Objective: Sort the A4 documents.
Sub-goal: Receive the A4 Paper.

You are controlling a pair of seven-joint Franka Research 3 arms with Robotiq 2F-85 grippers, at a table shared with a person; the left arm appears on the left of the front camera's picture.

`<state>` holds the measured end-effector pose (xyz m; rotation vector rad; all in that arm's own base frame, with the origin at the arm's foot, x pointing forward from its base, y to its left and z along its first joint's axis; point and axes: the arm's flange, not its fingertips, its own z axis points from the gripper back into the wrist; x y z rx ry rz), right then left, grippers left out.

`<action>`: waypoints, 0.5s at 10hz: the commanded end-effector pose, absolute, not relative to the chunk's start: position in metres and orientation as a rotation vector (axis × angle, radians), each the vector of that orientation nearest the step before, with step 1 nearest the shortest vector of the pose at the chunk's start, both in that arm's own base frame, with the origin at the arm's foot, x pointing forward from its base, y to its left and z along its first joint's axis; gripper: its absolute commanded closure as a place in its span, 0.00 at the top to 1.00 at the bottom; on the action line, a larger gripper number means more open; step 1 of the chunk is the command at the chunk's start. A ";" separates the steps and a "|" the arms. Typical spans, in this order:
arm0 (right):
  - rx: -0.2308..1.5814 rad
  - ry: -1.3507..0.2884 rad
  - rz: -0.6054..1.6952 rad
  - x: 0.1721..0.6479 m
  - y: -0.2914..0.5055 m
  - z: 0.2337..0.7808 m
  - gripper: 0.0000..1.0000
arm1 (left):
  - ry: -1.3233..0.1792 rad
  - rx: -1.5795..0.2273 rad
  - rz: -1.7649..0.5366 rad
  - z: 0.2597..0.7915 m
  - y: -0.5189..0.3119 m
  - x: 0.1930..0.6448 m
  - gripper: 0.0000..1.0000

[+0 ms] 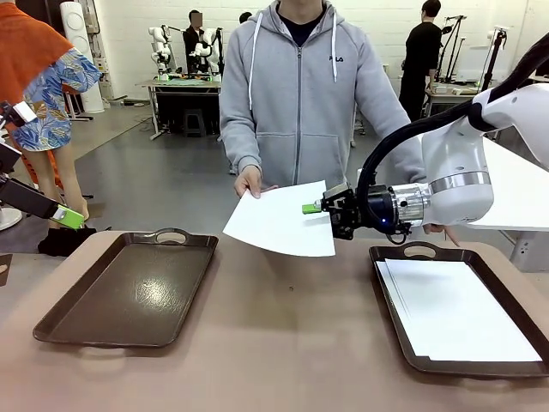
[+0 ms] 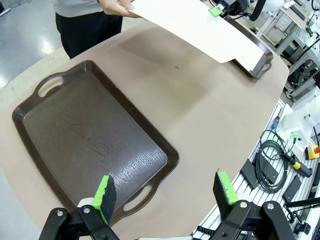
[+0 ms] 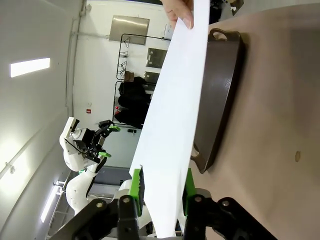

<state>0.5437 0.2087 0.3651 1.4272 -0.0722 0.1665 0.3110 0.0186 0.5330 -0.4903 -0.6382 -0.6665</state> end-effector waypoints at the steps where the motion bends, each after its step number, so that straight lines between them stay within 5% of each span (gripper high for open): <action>1: 1.434 -0.093 0.177 0.550 0.211 0.363 0.23 | -0.646 -0.508 -0.679 0.532 0.021 0.312 1.00; 2: 1.434 -0.087 0.176 0.550 0.210 0.364 0.00 | -0.646 -0.508 -0.679 0.532 0.021 0.312 1.00; 5: 1.431 -0.078 0.174 0.549 0.209 0.364 0.00 | -0.646 -0.508 -0.679 0.532 0.021 0.312 1.00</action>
